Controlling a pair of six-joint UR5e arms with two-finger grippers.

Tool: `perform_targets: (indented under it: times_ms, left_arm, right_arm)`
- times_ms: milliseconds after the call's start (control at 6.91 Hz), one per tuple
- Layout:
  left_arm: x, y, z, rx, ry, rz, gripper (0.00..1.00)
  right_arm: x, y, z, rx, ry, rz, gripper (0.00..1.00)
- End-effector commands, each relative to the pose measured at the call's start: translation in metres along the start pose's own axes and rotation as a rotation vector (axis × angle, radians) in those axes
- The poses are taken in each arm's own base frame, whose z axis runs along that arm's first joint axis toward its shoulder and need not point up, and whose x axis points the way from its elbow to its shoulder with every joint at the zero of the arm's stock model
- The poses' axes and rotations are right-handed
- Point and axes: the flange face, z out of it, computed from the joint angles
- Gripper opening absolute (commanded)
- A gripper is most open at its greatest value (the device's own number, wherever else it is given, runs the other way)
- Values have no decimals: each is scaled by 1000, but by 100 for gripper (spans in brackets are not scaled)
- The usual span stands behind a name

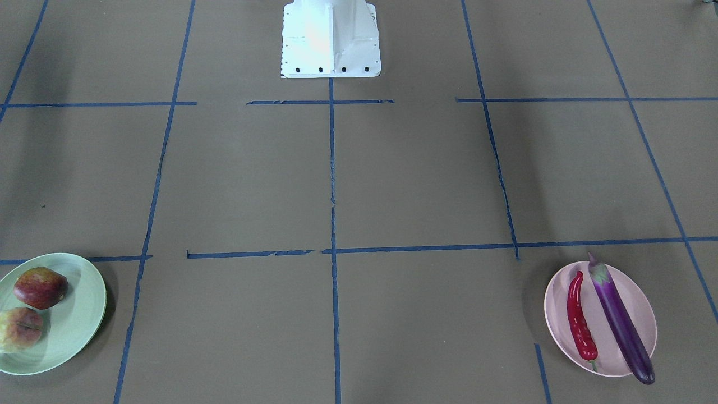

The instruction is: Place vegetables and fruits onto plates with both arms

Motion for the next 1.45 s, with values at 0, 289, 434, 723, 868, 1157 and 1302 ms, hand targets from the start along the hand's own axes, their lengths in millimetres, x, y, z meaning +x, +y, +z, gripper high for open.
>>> perform_targets:
  times_ms: [0, 289, 434, 723, 868, 1157, 1302]
  left_arm:
    - [-10, -1, 10, 11, -3, 10, 100]
    - [-10, -7, 8, 17, -3, 20, 100]
    - [-7, -11, 5, 21, -6, 31, 100]
    - [-2, -29, -6, 38, -21, 48, 100]
    - [1, -33, -10, 45, -23, 55, 100]
    - [5, -43, -18, 58, -27, 66, 100]
    - [9, -47, -18, 59, -29, 75, 100]
  right_arm:
    - [-1, -39, -39, -42, 74, -54, 100]
    - [8, -43, -39, -56, 109, -43, 100]
    - [13, -38, -34, -66, 103, -30, 100]
    - [11, -39, -36, -62, 99, -24, 100]
    - [13, -39, -34, -65, 97, -22, 100]
    - [7, -41, -39, -52, 101, -34, 100]
    - [7, -46, -40, -50, 104, -36, 100]
